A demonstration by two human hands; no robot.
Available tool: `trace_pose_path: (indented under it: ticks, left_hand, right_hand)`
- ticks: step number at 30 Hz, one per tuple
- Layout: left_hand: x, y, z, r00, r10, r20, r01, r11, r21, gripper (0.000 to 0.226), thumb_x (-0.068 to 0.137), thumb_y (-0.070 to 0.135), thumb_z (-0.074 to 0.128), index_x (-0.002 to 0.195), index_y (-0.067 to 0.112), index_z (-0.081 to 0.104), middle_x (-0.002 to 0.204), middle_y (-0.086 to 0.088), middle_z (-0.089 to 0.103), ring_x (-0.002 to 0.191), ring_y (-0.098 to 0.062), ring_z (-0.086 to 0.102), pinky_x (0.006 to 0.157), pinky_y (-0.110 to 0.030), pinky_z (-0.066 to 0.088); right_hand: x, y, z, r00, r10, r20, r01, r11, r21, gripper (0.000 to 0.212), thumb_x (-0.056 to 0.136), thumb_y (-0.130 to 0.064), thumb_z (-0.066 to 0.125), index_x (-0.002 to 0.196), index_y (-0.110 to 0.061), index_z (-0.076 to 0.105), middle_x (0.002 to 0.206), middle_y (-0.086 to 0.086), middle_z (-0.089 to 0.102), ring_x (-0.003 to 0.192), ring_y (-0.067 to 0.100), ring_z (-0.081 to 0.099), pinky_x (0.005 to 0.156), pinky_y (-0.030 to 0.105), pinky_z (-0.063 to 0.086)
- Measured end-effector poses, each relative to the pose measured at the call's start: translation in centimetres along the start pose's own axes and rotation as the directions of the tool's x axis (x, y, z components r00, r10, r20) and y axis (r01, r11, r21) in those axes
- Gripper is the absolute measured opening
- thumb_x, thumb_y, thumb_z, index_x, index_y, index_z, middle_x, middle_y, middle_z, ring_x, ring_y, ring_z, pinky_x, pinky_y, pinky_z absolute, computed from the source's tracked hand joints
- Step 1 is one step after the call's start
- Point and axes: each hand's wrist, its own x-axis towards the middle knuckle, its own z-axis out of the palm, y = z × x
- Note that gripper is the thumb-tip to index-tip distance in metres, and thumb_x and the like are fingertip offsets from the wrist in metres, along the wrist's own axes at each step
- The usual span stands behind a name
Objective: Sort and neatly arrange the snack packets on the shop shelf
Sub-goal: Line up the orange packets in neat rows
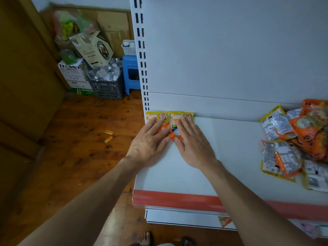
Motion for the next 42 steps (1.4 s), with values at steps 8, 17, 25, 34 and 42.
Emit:
trace_pose_path:
  ticks: [8,17,25,34,42]
  left_hand:
    - [0.2,-0.2,0.5,1.000,-0.013,0.008,0.013,0.998,0.058,0.054,0.101,0.056,0.024,0.153,0.038,0.023,0.163,0.011,0.004,0.147,-0.007,-0.019,0.114,-0.021,-0.019]
    - [-0.1,0.4,-0.1,1.000,0.007,-0.003,-0.006,0.992,0.128,0.061,0.098,0.055,0.026,0.154,0.030,0.023,0.163,0.006,0.010,0.151,-0.015,-0.005,0.122,-0.036,-0.004]
    - [0.5,4.2,-2.0,0.979,0.148,-0.142,-0.131,0.984,0.123,0.040,0.084,0.030,0.063,0.121,0.014,0.064,0.124,-0.005,0.063,0.119,-0.031,0.056,0.102,-0.044,0.041]
    - [3.3,17.4,2.8,0.966,0.255,0.037,-0.249,0.960,-0.128,0.038,0.089,0.029,0.060,0.126,0.020,0.061,0.127,0.001,0.061,0.115,-0.024,0.057,0.096,-0.036,0.045]
    - [5.2,27.2,9.8,0.906,0.409,0.107,-0.402,0.912,-0.080,0.055,0.100,0.028,0.035,0.153,0.017,0.025,0.163,-0.008,0.009,0.151,-0.021,0.000,0.119,-0.029,0.016]
  right_hand:
    - [0.1,-0.1,0.1,1.000,0.017,-0.008,-0.017,1.000,0.006,0.061,0.103,-0.041,0.035,0.155,-0.014,0.019,0.164,0.001,0.008,0.151,0.017,0.000,0.121,0.038,0.012]
    - [-0.1,-0.7,-0.8,0.997,0.025,-0.071,-0.023,0.999,0.029,0.063,0.100,-0.039,0.047,0.151,-0.007,0.030,0.159,0.010,0.026,0.150,0.026,0.016,0.120,0.041,0.018]
    - [-1.7,1.0,-4.2,0.957,0.232,-0.171,-0.210,0.968,0.136,0.041,0.091,-0.028,0.059,0.129,-0.012,0.058,0.129,0.005,0.058,0.119,0.031,0.048,0.097,0.038,0.039]
    - [-11.7,10.2,-9.4,0.845,0.457,-0.276,-0.446,0.889,0.105,0.033,0.089,-0.016,0.060,0.121,-0.011,0.063,0.125,0.006,0.059,0.121,0.029,0.048,0.102,0.038,0.036]
    - [-18.9,14.6,-7.7,0.798,0.547,-0.252,-0.528,0.837,0.144,0.056,0.101,-0.033,0.044,0.153,-0.019,0.030,0.160,0.011,0.025,0.146,0.028,0.024,0.117,0.045,0.023]
